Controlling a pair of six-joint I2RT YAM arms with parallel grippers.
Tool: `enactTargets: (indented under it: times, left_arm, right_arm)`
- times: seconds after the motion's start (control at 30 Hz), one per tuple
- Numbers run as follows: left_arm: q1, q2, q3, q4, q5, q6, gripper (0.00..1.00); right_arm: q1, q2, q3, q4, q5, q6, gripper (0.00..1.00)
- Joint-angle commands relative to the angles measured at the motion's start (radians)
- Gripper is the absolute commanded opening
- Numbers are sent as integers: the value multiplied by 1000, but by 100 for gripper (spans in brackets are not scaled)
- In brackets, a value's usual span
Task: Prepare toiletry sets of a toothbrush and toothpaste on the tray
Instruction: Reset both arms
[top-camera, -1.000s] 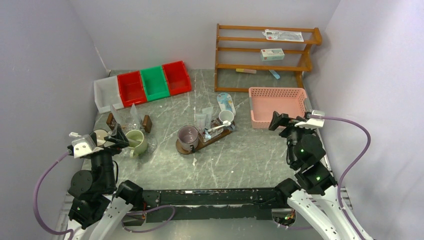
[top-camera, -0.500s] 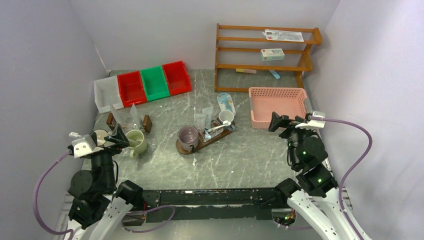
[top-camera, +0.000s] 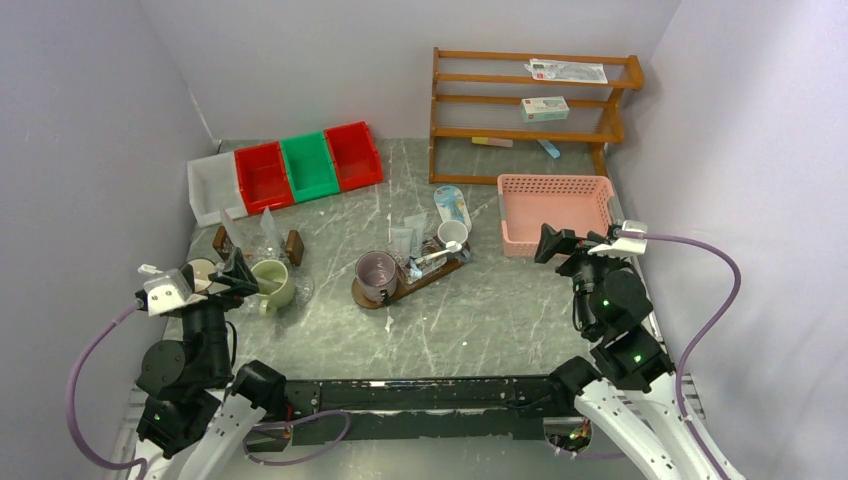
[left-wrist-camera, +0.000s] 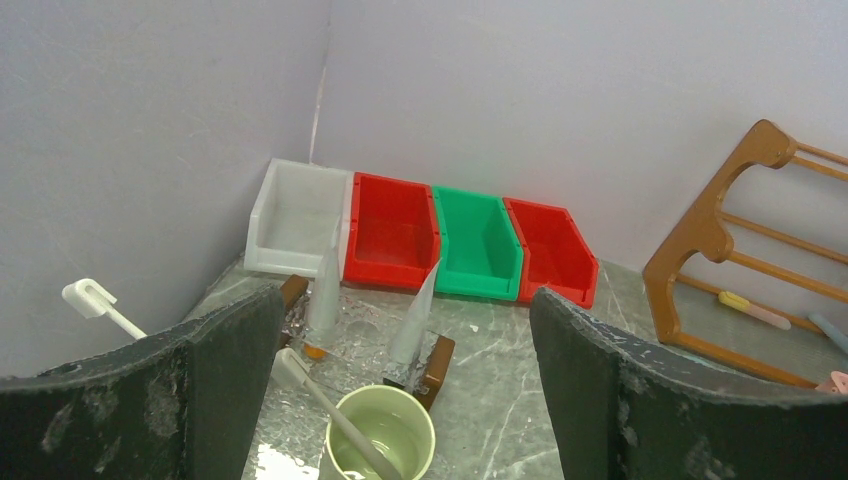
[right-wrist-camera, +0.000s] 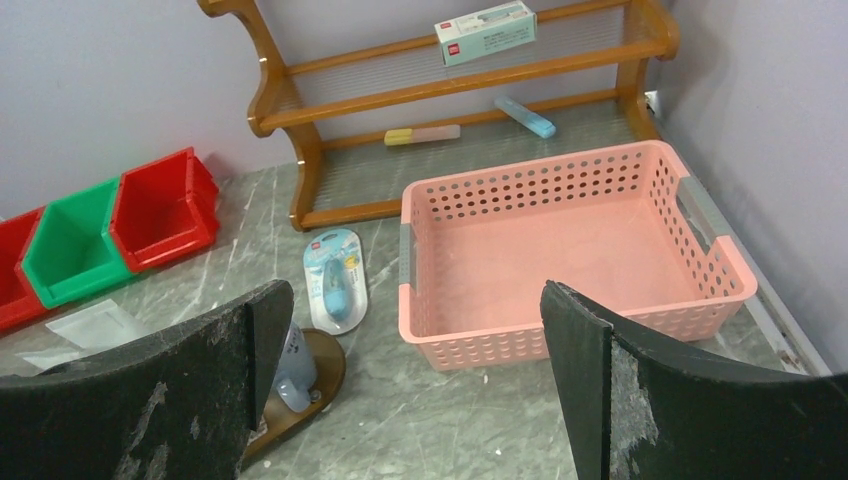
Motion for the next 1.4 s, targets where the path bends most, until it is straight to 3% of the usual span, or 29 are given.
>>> enactTargets:
  times: [0.0, 1.37]
  left_arm:
    - [-4, -8, 14, -4, 6, -9, 97]
    - [-5, -8, 12, -2, 13, -5, 97]
  right_arm:
    - [-3, -6, 0, 0, 23, 16, 100]
    - [-4, -76, -69, 39, 1, -16, 100]
